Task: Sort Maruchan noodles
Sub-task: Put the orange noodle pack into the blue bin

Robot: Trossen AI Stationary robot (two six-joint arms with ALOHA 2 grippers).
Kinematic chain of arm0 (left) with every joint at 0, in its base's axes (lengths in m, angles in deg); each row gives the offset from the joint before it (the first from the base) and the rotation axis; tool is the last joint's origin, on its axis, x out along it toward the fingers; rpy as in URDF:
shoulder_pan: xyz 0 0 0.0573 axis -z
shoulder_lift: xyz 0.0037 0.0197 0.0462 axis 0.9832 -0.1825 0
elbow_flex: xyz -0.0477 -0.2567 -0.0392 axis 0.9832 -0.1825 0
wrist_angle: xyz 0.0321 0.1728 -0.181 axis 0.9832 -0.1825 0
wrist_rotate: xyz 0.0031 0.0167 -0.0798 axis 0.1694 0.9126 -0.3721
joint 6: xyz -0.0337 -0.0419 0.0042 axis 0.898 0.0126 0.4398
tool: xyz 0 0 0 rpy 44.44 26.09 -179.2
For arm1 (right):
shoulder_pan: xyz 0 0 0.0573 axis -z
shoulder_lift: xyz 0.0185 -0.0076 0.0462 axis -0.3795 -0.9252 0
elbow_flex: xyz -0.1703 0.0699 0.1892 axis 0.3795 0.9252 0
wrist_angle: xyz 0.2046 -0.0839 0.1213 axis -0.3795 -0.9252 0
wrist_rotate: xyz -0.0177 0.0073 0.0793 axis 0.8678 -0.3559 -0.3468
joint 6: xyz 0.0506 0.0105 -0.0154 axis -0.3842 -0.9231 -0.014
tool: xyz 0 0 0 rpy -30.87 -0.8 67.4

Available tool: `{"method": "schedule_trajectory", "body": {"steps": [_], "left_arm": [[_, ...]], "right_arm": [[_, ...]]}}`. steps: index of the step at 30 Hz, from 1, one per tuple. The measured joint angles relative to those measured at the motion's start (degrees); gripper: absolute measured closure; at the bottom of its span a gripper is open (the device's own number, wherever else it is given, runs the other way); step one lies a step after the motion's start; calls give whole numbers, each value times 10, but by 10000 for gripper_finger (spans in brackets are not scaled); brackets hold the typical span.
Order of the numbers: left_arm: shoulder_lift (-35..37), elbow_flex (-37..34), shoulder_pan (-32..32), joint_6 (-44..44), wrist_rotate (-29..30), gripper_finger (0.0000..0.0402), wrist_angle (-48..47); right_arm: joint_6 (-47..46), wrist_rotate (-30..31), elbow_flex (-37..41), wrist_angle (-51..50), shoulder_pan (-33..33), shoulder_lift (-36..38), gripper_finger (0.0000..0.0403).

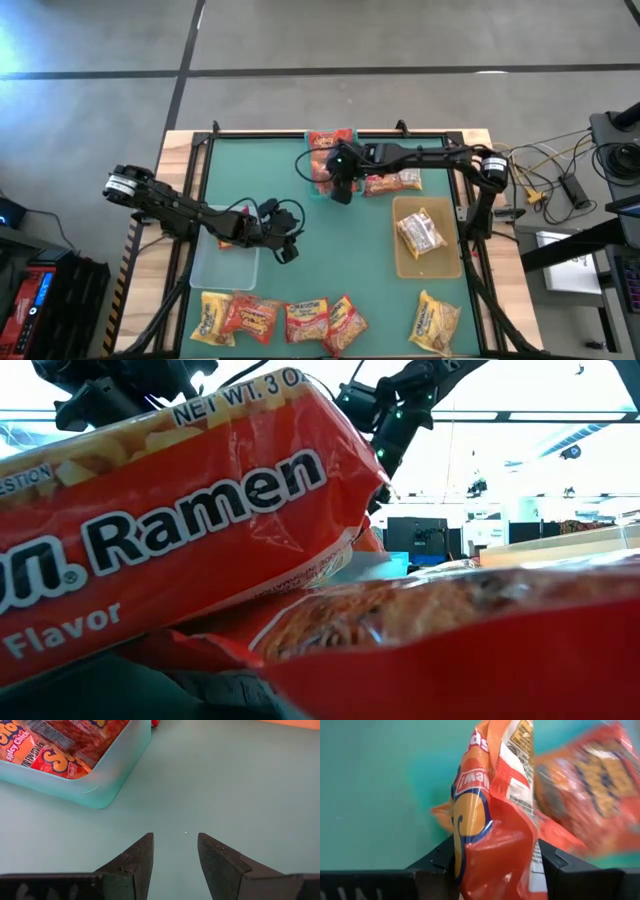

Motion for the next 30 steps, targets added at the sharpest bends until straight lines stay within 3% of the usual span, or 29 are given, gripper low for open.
{"method": "schedule_trajectory", "body": {"steps": [8,15,20,30], "left_arm": [[0,0,0,-5,0,264,0],[0,0,-2,-15,1,264,0],[0,0,-2,-15,26,264,0],[0,0,-8,-15,29,264,0]], "right_arm": [[-81,133,4,-5,9,0,239],[-52,133,2,-3,7,0,238],[-117,133,2,-4,7,0,235],[-105,145,-2,-7,7,0,138]]}}
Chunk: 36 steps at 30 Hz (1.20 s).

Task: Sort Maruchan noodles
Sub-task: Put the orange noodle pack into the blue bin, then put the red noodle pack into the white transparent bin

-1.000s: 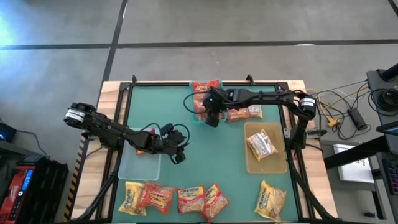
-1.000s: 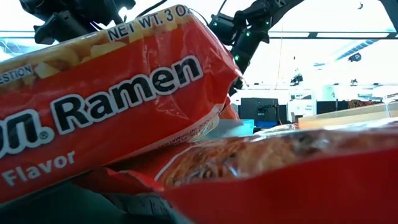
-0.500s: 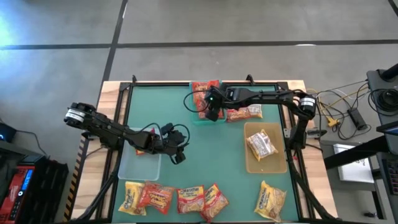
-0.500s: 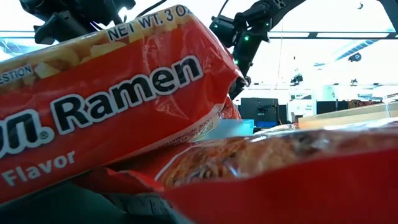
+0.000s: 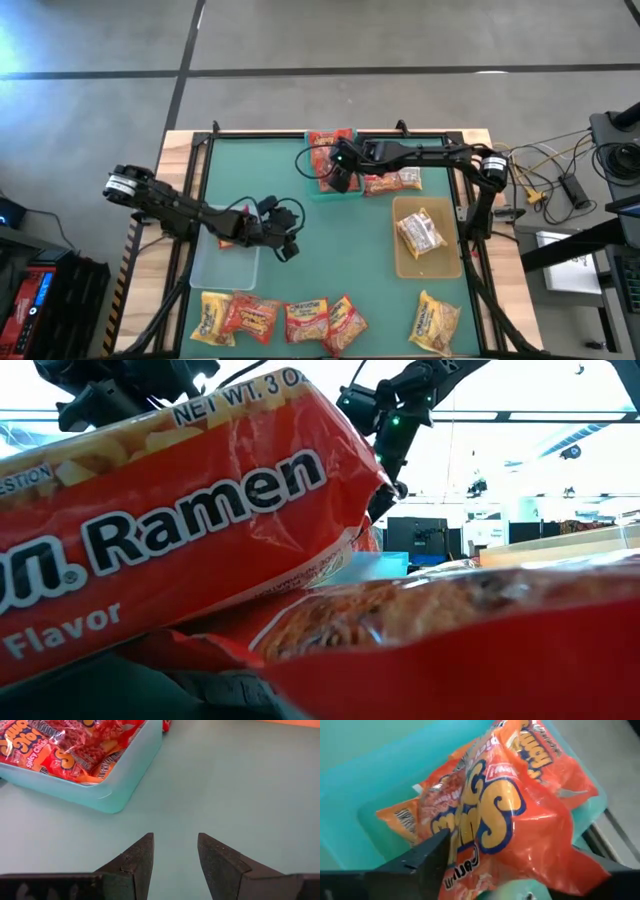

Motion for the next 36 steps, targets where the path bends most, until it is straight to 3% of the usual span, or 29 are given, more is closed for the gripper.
{"method": "schedule_trajectory", "body": {"steps": [7,16,21,30,36], "left_arm": [[0,0,-28,-9,2,264,0],[0,0,-82,-21,1,264,76],[0,0,-83,-36,-1,264,66],[0,-1,-82,-47,-25,264,62],[0,-1,-79,-47,-34,264,56]], "right_arm": [[17,19,-81,-34,1,8,97],[-39,20,-192,-204,-4,11,105],[-100,27,-174,-308,-7,11,112],[-238,172,-110,-526,4,12,106],[-296,195,-76,-549,4,31,110]]}}
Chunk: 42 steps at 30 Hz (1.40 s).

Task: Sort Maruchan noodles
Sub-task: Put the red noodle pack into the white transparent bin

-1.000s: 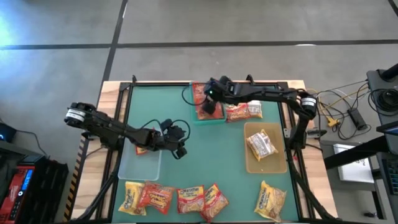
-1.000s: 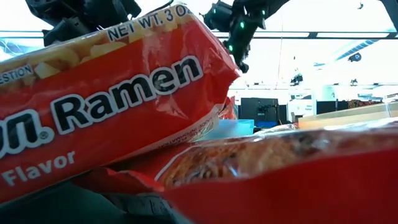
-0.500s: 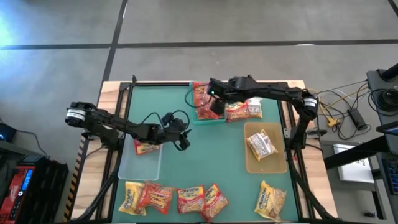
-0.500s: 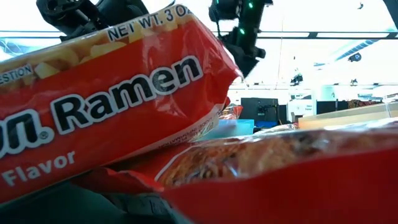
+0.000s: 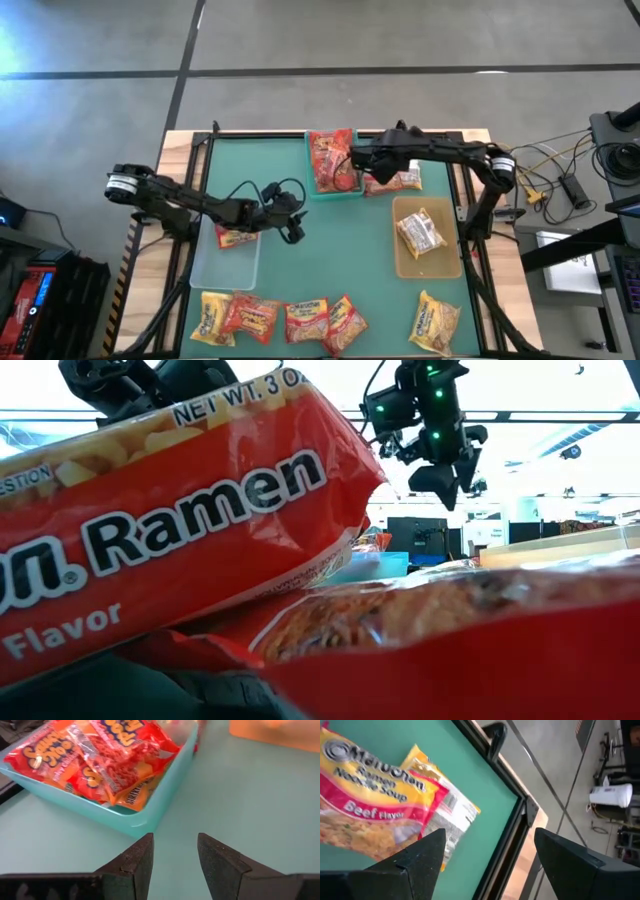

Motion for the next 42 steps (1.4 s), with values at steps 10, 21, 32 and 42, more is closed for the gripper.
{"method": "schedule_trajectory", "body": {"steps": [10,21,32,42], "left_arm": [[0,0,41,0,-112,264,-1],[0,9,111,46,-154,264,0],[0,13,161,206,-292,264,-1],[-1,13,217,290,-333,264,-1]], "right_arm": [[-89,-131,123,43,-44,59,117],[-45,-237,203,414,-233,87,126],[-143,-223,260,735,-372,28,126],[-250,-300,245,752,-391,-33,99]]}}
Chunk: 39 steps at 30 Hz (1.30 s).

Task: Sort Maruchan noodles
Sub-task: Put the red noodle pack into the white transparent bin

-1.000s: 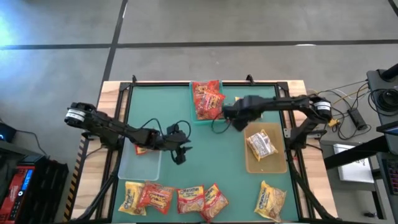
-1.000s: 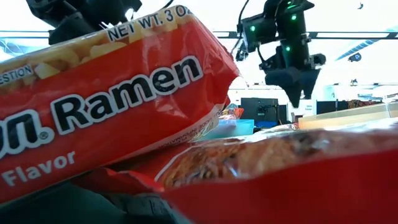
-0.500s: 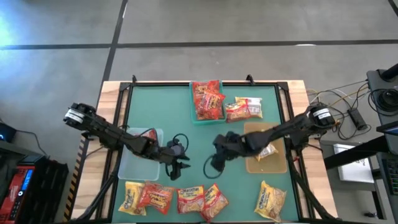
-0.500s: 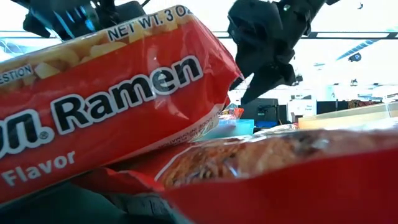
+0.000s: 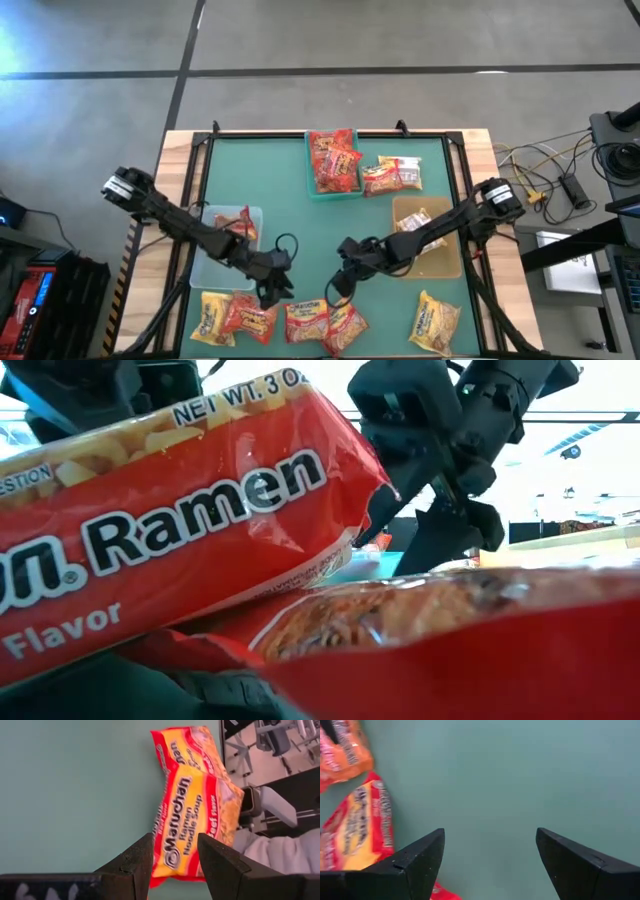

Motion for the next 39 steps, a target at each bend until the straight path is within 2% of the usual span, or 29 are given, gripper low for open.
{"method": "schedule_trajectory", "body": {"steps": [4,10,14,23,28,35,39], "left_arm": [[-13,0,11,5,-13,264,0],[-31,0,12,-2,-128,264,21],[-34,0,18,-5,-161,264,22],[-58,0,22,-4,-165,264,47],[-78,0,22,-2,-175,264,68],[-83,0,22,-2,-181,264,86],[-92,0,22,-2,-191,264,93]], "right_arm": [[13,-2,-13,1,0,-1,93],[21,-2,-24,1,0,-1,92],[20,-2,-28,2,0,-1,92],[-25,-20,-28,16,-6,-1,92],[-86,-32,-28,24,-30,-3,92],[-138,-13,-28,103,-63,-6,92],[-163,-11,-27,145,-74,-32,92]]}}
